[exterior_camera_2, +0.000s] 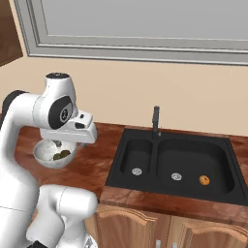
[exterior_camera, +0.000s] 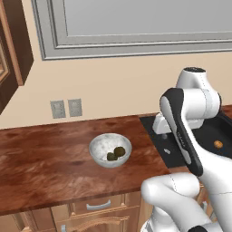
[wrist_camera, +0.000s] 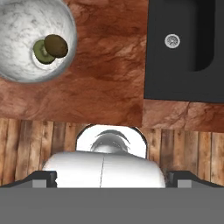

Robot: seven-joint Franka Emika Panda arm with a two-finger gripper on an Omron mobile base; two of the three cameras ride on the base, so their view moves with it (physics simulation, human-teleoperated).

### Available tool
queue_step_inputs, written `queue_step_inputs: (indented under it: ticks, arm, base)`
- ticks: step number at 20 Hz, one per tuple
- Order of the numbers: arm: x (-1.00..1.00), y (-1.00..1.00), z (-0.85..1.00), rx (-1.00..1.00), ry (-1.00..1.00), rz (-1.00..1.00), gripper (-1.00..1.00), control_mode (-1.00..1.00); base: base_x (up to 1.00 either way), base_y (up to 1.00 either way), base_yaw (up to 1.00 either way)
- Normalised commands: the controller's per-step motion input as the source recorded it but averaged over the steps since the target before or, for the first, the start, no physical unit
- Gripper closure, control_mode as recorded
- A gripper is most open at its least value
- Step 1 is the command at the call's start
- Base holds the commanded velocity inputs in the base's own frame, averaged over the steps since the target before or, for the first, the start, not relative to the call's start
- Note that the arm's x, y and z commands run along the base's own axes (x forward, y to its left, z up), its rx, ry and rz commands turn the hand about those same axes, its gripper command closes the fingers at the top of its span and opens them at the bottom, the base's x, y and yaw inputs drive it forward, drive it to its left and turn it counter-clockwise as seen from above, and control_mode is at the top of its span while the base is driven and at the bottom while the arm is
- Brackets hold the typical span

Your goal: Pick the kiwis from the cabinet and place them in one bowl. Pick the tangerine from the sink and place it in the other bowl.

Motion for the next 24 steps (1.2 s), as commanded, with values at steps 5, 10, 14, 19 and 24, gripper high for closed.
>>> queue_step_inputs:
  ticks: [5,10,14,19,24]
  arm:
    - [-0.34,-0.32,0.02,0.00,0.00,-0.01,-1.00,-1.00]
    - [-0.08,-0.07,0.00,0.00,0.00,0.00,-1.00,1.00]
    - [0.00,0.00,0.00,0.00,0.00,0.00,-1.00,1.00]
    - [0.00,0.00,0.00,0.00,0.00,0.00,-1.00,1.00]
    - [0.00,0.00,0.00,0.00,0.00,0.00,-1.00,1.00]
  base:
    - [0.00,0.00,0.00]
    - [-0.30,-0.33,0.00]
    - [-0.10,-0.65,0.00]
    - [-0.07,-0.77,0.00]
    - [0.00,-0.79,-0.02]
